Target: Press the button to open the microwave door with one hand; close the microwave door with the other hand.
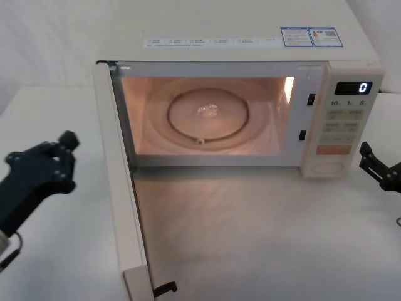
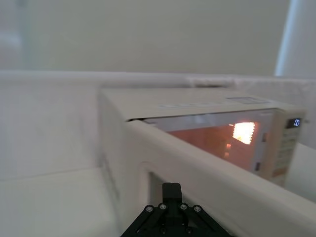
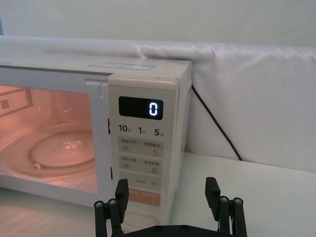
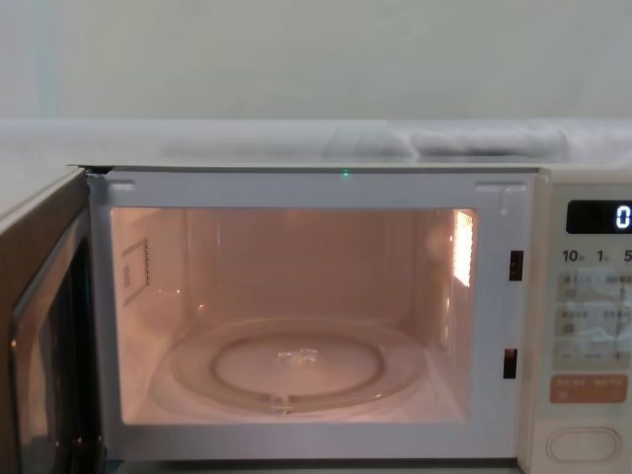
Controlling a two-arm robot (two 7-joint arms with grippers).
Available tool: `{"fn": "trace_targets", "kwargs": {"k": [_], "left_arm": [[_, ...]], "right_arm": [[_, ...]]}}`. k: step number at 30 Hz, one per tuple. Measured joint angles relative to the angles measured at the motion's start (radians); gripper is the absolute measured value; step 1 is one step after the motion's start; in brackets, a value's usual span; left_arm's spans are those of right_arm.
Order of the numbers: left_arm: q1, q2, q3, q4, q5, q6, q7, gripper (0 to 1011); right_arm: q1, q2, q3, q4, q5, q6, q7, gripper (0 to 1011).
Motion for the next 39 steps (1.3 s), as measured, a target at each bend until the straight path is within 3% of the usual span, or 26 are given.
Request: {"fn": "trace_targets", "kwargs": {"k": [5, 6, 12, 13, 15, 29, 39], "left_arm": [[-0.067, 0.041, 0.081, 0.039, -0.001, 0.009, -0.025, 0], [-0.067, 0.041, 0.081, 0.039, -0.001, 0.009, -0.025, 0], [-0.157, 0.067, 0.180, 0.078, 0.008, 0.032, -0.033, 0], [-0.157, 0.067, 0.180, 0.078, 0.008, 0.032, -0.033, 0], [-0.194, 0.073, 0.222, 0.091, 0.014, 0.035, -0.037, 0], [-0.331, 0.083, 0.381, 0.138, 0.019, 0.037, -0.065, 0], [-0.444, 0.061, 0.492, 0.211, 0.019, 0.049, -0.077, 0]], "right_arm": [[0.000, 0.000, 0.000, 0.000, 0.000, 0.000, 0.000, 1002], [0.000, 0.000, 0.000, 0.000, 0.000, 0.000, 0.000, 1002], [0.000, 0.000, 0.000, 0.000, 0.000, 0.000, 0.000, 1002], [0.000, 0.000, 0.000, 0.000, 0.000, 0.000, 0.000, 1002], [0.000, 0.000, 0.000, 0.000, 0.000, 0.000, 0.000, 1002], [0.000, 0.000, 0.000, 0.000, 0.000, 0.000, 0.000, 1002], [0.000, 0.000, 0.000, 0.000, 0.000, 0.000, 0.000, 1002]]}}
